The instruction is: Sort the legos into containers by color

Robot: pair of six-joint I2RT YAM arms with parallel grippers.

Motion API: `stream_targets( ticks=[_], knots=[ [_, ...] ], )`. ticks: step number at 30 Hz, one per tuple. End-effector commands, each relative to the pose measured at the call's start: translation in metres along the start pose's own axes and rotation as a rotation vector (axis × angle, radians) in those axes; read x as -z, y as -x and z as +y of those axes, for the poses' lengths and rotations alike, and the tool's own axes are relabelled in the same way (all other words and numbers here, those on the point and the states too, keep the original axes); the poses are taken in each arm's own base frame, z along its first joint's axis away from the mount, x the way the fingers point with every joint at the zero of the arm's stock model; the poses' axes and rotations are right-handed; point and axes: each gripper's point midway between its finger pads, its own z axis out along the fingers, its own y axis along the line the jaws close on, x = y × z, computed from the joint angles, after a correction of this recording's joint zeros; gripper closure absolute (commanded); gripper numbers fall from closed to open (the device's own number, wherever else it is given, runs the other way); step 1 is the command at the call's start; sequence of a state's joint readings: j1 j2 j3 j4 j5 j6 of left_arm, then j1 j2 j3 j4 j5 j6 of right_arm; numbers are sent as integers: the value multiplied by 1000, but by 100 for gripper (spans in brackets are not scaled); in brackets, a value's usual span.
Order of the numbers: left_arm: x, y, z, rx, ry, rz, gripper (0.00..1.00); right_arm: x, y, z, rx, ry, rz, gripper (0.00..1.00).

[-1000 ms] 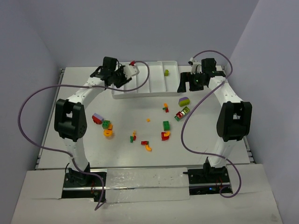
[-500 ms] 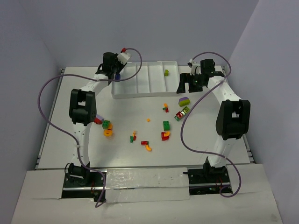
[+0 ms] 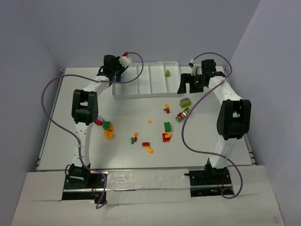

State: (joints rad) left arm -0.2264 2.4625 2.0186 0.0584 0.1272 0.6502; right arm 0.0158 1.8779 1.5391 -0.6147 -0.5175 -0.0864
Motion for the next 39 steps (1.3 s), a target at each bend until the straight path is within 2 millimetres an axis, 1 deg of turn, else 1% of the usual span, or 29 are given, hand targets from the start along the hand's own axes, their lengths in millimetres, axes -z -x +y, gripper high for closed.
stream_targets(
  ticks=[1,4,6,7,8,9,10,12,13,15,16,17,19,20,22,23,24,25,26,27,28,29,32,34,35,36,37,38,39],
  knots=[
    [-4,33,24,-13,58,-105,60,6,20,0,10,4,-46,0],
    [-5,34,30,-9,75,-101,56,8,21,1,7,6,-50,0],
    [-3,37,38,-5,93,-104,49,11,23,4,7,9,-54,0],
    [0,41,43,3,108,-109,41,12,24,5,7,10,-57,0],
    [5,48,51,14,130,-120,30,13,24,6,7,12,-59,0],
    [11,52,59,32,162,-126,17,14,25,7,7,12,-62,0],
    [17,58,67,49,188,-134,7,16,25,7,7,13,-65,0],
    [29,72,79,72,205,-149,1,19,26,10,4,17,-71,0],
    [38,81,86,87,211,-151,1,21,27,12,5,19,-75,0],
    [52,92,96,117,219,-153,1,26,30,15,9,23,-86,0],
    [70,103,106,137,223,-152,1,29,31,17,11,24,-90,0],
    [86,111,110,157,211,-147,1,33,33,19,17,25,-99,0],
    [105,100,90,183,101,-83,1,38,32,21,27,24,-103,0],
    [124,95,78,190,41,-50,1,40,31,22,31,24,-106,0],
    [168,96,59,187,-60,-11,3,44,29,25,37,27,-111,0],
    [180,72,32,221,-152,61,8,44,25,26,33,29,-105,0],
    [196,67,21,246,-196,82,12,45,23,27,34,32,-105,0],
    [219,65,13,257,-229,92,14,44,20,28,33,36,-101,0],
    [232,38,-9,268,-294,152,16,42,18,28,35,40,-99,0],
    [246,27,-20,230,-343,171,16,40,12,29,33,42,-88,0],
    [262,15,-31,242,-384,198,15,39,11,30,38,44,-86,0],
    [288,-6,-45,190,-468,227,12,38,8,30,43,47,-79,0],
    [323,-40,-59,125,-607,299,12,35,4,34,58,60,-67,0],
    [331,-59,-55,90,-656,339,12,34,3,36,59,66,-62,0],
    [334,-65,-58,95,-677,361,12,34,4,36,60,67,-62,0],
    [333,-79,-57,77,-701,393,12,34,3,38,61,70,-59,0],
    [332,-86,-55,74,-696,417,10,34,2,39,62,71,-58,0],
    [330,-93,-59,79,-708,431,4,34,1,41,65,72,-57,0],
    [327,-98,-61,82,-707,436,2,34,-1,41,65,72,-53,0]
  ],
)
